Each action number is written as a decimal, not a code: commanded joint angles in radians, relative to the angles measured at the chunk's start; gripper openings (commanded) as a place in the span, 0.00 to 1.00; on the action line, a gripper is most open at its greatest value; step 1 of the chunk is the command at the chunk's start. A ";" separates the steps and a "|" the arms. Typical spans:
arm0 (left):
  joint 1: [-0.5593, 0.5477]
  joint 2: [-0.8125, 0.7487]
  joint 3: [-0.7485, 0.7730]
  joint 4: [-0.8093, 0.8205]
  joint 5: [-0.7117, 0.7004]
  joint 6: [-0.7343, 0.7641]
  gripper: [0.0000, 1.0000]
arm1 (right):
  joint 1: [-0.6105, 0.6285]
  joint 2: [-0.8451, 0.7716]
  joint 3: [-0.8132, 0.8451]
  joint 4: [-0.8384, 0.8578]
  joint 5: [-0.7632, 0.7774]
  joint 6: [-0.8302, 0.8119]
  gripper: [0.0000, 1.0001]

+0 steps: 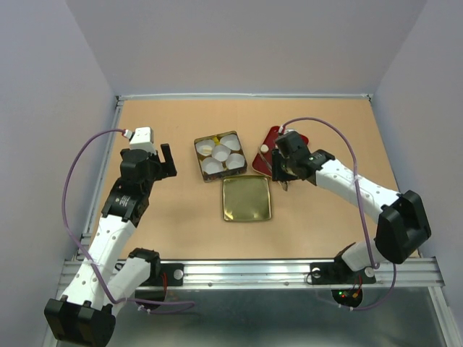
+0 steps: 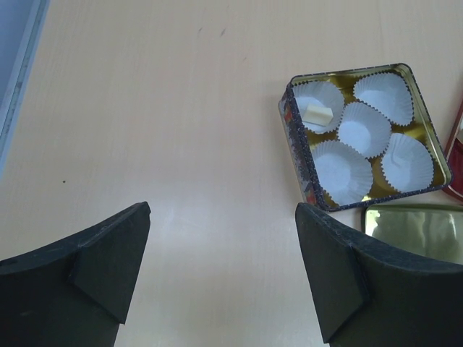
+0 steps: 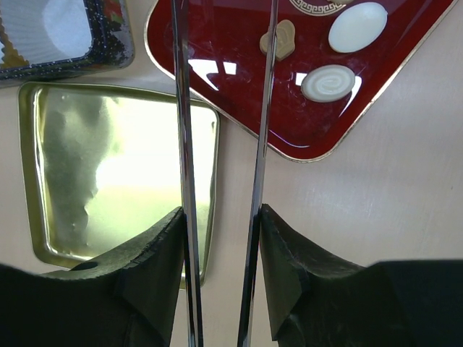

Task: Pack the chocolate

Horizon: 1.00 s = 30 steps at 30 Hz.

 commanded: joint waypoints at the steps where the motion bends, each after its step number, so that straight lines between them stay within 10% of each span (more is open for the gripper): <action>1: -0.001 0.000 0.009 0.041 -0.016 0.009 0.93 | 0.002 0.014 0.009 0.060 0.019 -0.023 0.49; 30: -0.001 0.001 0.015 0.041 -0.011 0.004 0.93 | -0.044 0.076 -0.013 0.128 0.031 -0.067 0.48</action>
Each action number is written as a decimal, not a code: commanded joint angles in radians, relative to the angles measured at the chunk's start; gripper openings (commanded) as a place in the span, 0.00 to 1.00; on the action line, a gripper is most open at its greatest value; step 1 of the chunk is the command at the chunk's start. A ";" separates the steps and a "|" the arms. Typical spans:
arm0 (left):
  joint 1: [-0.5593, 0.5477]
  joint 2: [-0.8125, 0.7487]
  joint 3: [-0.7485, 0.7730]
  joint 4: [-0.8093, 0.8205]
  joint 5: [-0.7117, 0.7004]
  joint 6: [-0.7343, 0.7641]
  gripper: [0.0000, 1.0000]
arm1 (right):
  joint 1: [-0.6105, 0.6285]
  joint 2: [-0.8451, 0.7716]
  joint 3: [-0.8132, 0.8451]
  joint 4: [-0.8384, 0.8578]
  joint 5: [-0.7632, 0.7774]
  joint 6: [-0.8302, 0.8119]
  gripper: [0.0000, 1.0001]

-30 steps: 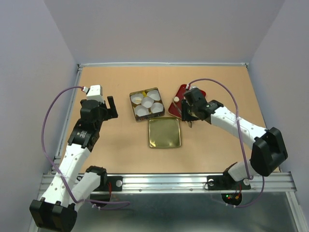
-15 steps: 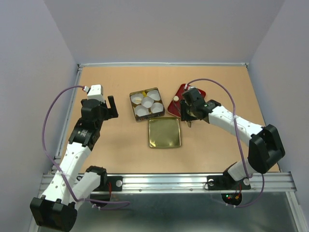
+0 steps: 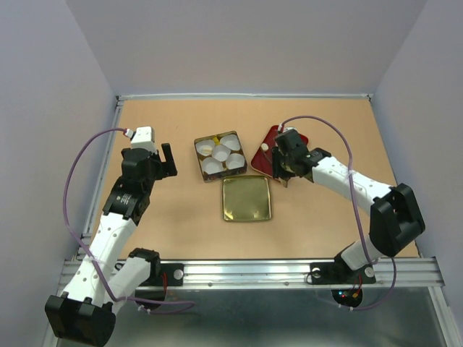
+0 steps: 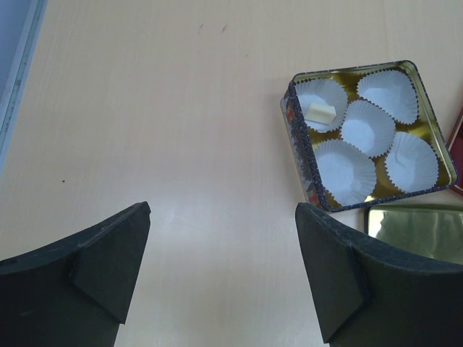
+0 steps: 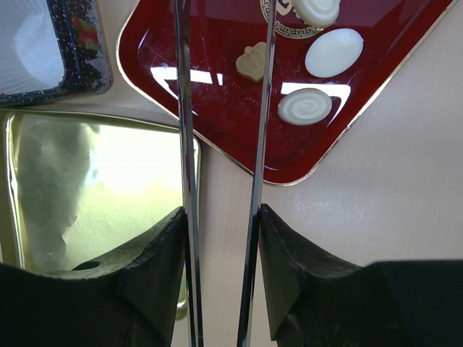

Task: Pack the chocolate

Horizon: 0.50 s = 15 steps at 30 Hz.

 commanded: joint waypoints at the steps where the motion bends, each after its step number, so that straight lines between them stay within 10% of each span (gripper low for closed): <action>1: 0.000 -0.021 0.014 0.032 -0.008 0.004 0.93 | -0.009 0.011 -0.013 0.067 0.011 -0.015 0.48; 15: 0.000 -0.046 0.003 0.020 -0.013 -0.005 0.93 | -0.007 -0.033 -0.010 0.088 -0.010 -0.038 0.35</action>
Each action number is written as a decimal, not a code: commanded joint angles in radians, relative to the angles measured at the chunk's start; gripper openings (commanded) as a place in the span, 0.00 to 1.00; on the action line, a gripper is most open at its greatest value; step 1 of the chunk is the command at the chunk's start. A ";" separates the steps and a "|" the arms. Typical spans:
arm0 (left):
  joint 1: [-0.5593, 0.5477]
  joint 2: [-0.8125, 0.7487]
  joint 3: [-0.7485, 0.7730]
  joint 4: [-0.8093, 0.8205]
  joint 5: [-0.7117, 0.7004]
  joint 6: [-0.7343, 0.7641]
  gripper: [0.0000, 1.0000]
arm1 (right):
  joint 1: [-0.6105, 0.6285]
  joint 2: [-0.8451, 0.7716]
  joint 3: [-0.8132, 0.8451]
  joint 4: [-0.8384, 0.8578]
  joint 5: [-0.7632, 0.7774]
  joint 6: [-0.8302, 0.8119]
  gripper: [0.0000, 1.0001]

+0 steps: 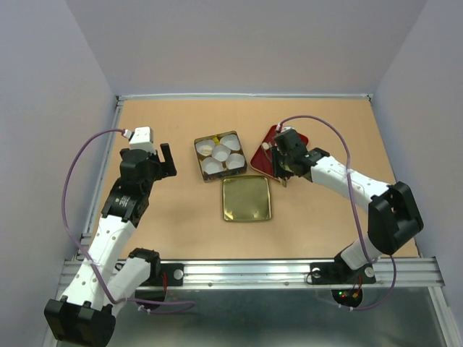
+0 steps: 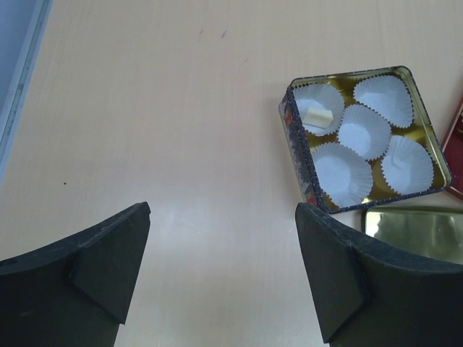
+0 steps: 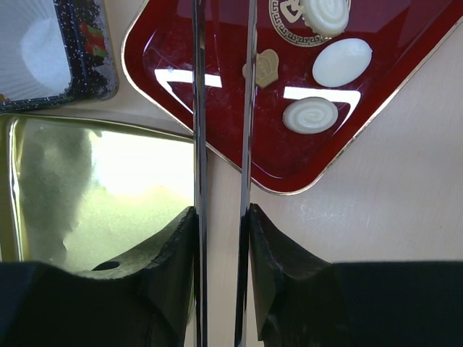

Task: Pack the chocolate

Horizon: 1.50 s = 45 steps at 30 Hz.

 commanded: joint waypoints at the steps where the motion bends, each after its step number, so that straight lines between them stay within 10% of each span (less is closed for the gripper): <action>1: -0.001 -0.029 0.002 0.020 -0.012 -0.004 0.93 | -0.009 -0.067 -0.011 0.051 0.006 -0.023 0.34; 45: -0.001 -0.040 0.015 -0.014 -0.012 -0.015 0.93 | 0.122 0.021 0.309 -0.044 -0.158 0.022 0.30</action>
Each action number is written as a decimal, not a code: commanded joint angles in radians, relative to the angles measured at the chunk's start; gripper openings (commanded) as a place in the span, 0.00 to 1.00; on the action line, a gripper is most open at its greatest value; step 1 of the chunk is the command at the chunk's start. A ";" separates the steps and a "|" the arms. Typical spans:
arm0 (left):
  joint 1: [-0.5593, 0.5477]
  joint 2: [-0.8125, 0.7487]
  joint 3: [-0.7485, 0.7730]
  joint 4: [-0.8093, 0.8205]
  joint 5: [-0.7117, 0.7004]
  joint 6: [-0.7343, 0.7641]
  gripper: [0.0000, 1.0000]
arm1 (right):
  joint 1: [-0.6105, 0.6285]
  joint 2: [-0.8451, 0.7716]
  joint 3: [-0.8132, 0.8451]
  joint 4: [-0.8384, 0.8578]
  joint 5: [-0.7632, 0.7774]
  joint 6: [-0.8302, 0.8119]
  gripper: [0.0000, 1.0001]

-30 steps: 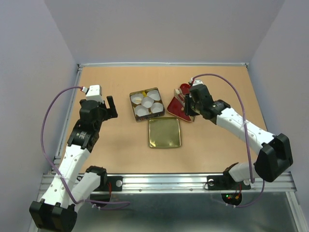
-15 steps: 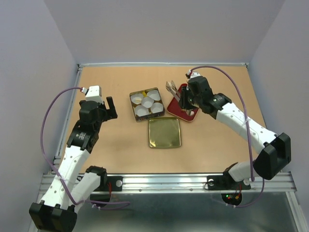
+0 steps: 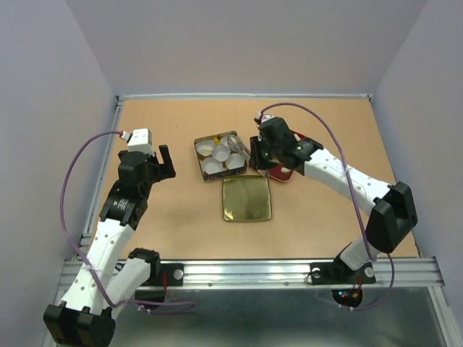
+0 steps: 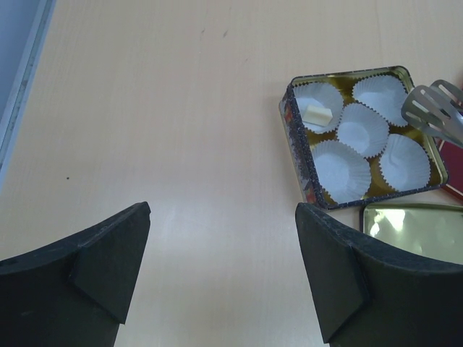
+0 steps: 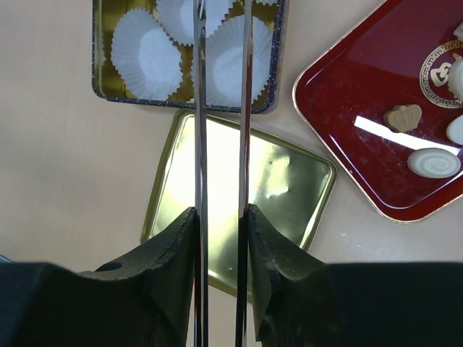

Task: Pack the chocolate

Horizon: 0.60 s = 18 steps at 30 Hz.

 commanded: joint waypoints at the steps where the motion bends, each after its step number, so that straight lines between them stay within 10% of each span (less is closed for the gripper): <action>1: 0.000 -0.006 0.018 0.016 -0.011 -0.007 0.93 | 0.002 0.008 0.079 0.036 -0.006 -0.010 0.30; 18: 0.001 0.007 0.023 0.013 -0.038 0.002 0.93 | 0.003 0.103 0.167 0.046 0.076 -0.023 0.33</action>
